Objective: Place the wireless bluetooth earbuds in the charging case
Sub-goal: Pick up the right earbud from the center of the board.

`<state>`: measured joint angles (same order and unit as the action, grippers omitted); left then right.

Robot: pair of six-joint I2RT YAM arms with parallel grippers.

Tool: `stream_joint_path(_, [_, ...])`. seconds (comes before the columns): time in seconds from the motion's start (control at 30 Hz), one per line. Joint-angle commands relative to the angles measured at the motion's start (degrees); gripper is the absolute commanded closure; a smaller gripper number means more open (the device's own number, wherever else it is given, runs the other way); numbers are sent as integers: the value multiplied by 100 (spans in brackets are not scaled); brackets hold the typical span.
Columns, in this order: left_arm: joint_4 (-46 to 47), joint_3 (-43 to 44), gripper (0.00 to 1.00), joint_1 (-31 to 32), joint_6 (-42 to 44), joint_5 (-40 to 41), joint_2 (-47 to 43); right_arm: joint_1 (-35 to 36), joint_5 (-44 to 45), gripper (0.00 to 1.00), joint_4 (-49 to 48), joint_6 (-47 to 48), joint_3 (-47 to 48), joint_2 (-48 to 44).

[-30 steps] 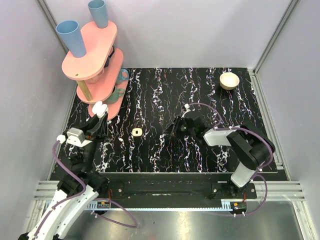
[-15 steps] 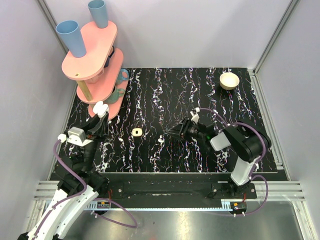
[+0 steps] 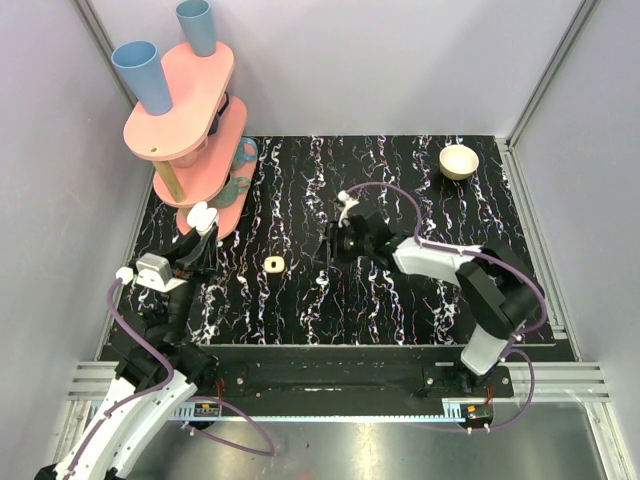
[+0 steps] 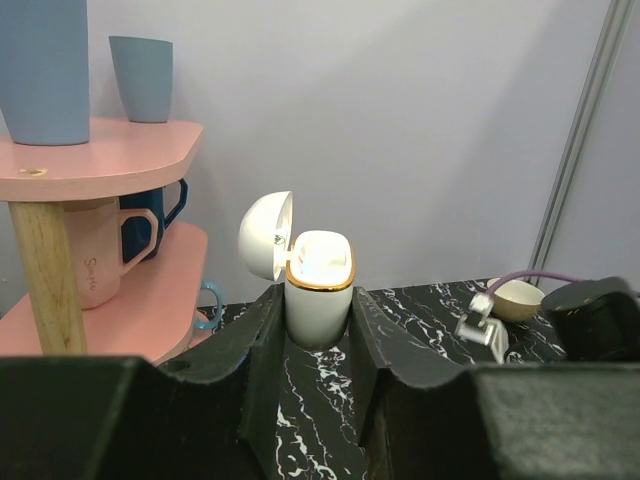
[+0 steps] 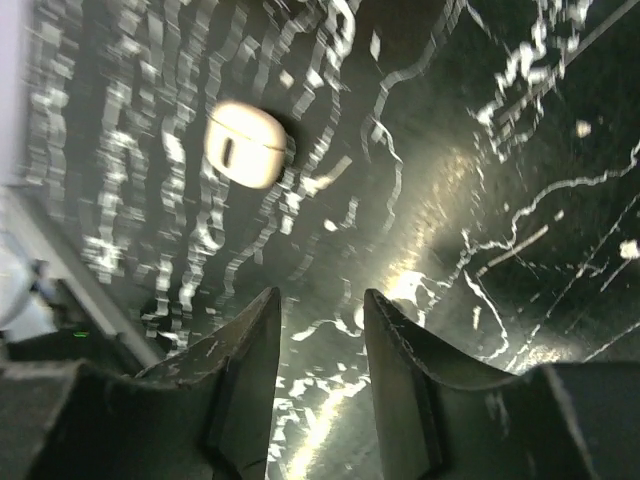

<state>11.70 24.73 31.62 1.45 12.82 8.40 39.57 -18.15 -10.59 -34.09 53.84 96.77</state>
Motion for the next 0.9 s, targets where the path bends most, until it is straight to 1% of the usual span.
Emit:
stream_joint_path(0.0, [236, 67, 100, 2, -14, -25, -5, 472, 874, 54, 1698, 869, 565, 430])
stream_joint_path(0.03, [253, 67, 100, 2, 4, -8, 3, 586, 962, 54, 1796, 886, 635, 491])
stream_joint_path(0.13, [218, 93, 100, 3, 22, -7, 12, 639, 1076, 53, 1876, 992, 680, 606])
stream_joint_path(0.27, [245, 76, 100, 2, -5, -25, 30, 666, 955, 52, 2034, 1315, 829, 685])
stream_joint_path(0.4, [253, 76, 100, 11, -14, -51, 30, 675, 1015, 51, 2201, 1518, 978, 808])
stream_joint_path(0.63, [209, 76, 100, 2, -5, 1, -32, 798, 1296, 51, 2430, 1791, 1225, 773])
stream_joint_path(0.87, [227, 76, 100, 2, -40, -51, 39, 973, 1349, 53, 2430, 1941, 1418, 1080])
